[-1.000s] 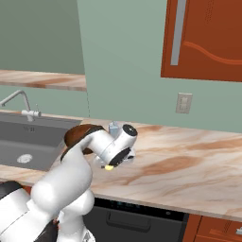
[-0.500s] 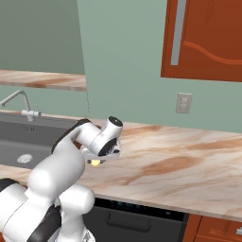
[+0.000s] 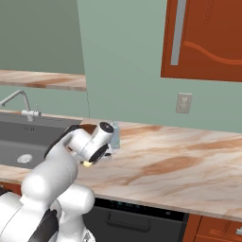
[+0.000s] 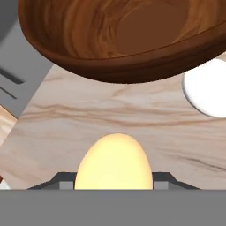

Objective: Gather the eggs and milk located in the vicinity of the sink area and place them right next to the bowl.

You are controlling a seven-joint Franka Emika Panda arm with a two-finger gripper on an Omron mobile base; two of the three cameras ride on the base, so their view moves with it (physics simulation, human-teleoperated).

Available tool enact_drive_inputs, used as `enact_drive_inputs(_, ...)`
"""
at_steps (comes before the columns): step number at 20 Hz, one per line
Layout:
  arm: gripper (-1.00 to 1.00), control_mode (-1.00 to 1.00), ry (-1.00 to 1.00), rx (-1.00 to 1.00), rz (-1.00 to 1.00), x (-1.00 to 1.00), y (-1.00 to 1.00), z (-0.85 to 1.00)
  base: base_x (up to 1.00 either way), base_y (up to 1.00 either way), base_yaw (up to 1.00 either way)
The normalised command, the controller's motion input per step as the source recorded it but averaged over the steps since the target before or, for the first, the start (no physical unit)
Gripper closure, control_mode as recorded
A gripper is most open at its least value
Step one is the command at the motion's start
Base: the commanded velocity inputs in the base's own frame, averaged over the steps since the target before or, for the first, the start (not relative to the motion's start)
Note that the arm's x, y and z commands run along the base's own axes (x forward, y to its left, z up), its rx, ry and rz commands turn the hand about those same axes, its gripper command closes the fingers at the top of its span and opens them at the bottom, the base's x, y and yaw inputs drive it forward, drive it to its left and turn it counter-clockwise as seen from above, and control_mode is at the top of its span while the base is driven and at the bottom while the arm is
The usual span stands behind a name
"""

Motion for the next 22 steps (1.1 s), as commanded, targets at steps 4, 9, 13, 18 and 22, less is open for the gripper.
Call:
enact_drive_inputs(4,1.00,-1.00,-0.23,0.10,0.00,0.00,0.15,-0.19,0.00,0.00,0.00)
enact_drive_inputs(9,1.00,-1.00,-0.02,0.00,-0.03,0.10,0.10,0.00,0.00,0.00,0.00)
enact_drive_inputs(13,1.00,-1.00,0.00,0.00,-0.02,0.07,0.18,-0.01,0.00,0.00,0.00)
enact_drive_inputs(18,1.00,-1.00,0.00,-0.01,0.00,0.00,0.13,-0.25,0.00,0.00,0.00)
enact_drive_inputs(22,1.00,-1.00,0.00,-0.02,-0.02,0.00,0.05,-0.25,0.00,0.00,0.00)
